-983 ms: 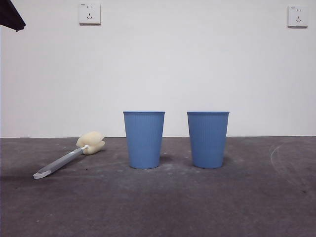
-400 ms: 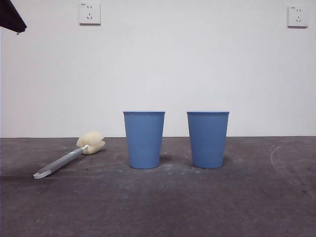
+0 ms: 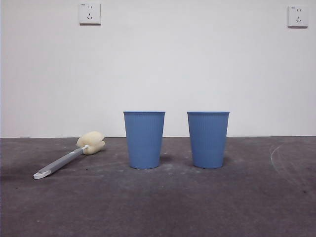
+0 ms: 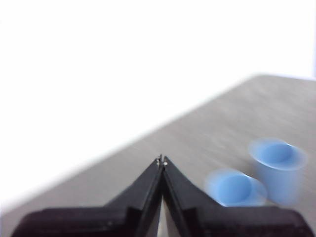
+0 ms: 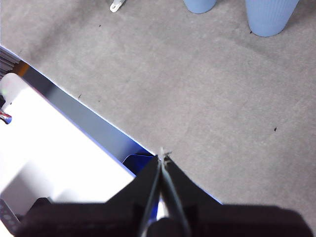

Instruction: Pick up the cup brush,pick up the cup,insert the brush into the cup,clean the cup,put the cup brush back,put the cup back to the fixed position on the table

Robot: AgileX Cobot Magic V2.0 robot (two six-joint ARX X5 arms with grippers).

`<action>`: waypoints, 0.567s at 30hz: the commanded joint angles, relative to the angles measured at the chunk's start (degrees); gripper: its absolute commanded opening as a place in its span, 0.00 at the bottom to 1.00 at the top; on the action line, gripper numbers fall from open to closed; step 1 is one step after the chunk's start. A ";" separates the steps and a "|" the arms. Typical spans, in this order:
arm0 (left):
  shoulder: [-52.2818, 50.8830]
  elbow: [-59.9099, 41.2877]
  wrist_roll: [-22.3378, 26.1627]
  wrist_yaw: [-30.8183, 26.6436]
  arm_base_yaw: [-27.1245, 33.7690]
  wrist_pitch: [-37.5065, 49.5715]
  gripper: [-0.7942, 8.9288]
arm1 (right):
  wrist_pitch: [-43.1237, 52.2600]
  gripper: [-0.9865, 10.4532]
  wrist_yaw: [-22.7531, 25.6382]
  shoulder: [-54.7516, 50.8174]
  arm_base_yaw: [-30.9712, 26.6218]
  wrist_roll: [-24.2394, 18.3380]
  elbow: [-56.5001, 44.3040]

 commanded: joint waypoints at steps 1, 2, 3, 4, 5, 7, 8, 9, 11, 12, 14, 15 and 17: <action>-3.87 -5.51 2.75 -0.55 4.57 4.83 0.08 | 0.17 0.09 0.00 0.24 0.09 -0.42 0.07; -5.16 -7.34 2.78 -0.55 6.10 6.21 0.08 | 0.15 0.09 0.00 0.33 0.09 -0.42 0.07; -6.71 -9.60 2.71 -0.50 7.76 7.58 0.08 | 0.13 0.09 0.02 0.39 0.09 -0.44 0.07; -8.26 -11.91 2.56 -0.50 9.22 8.57 0.08 | 0.20 0.09 0.00 0.57 0.09 -0.42 0.07; -9.62 -13.94 2.36 -0.48 10.32 9.14 0.08 | 0.15 0.09 0.00 0.70 0.09 -0.42 0.07; -12.52 -18.34 2.23 -0.48 12.17 9.33 0.08 | 0.22 0.09 0.26 0.79 0.09 -0.42 0.07; -14.08 -20.63 2.05 -0.48 12.92 9.29 0.08 | 0.22 0.09 0.48 0.96 0.09 -0.42 0.07; -15.39 -22.60 2.01 -0.48 13.38 9.27 0.08 | 0.15 0.09 0.68 1.05 0.09 -0.42 0.07; -18.56 -26.97 1.75 -0.50 13.99 9.29 0.08 | 0.22 0.09 1.18 1.18 0.07 -0.44 0.07; -19.96 -28.72 1.55 -0.52 14.05 9.29 0.08 | 0.22 0.09 1.33 1.40 0.07 -0.42 0.07; -23.10 -32.50 0.68 -0.52 14.05 9.33 0.08 | 0.15 0.09 1.53 1.49 0.04 -0.42 0.07; -24.35 -33.99 0.26 -0.52 14.03 9.31 0.08 | 0.22 0.09 1.55 1.53 0.04 -0.42 0.07; -26.93 -37.16 -0.85 -0.70 14.05 9.31 0.08 | 0.17 0.09 1.55 1.79 0.04 -0.42 0.07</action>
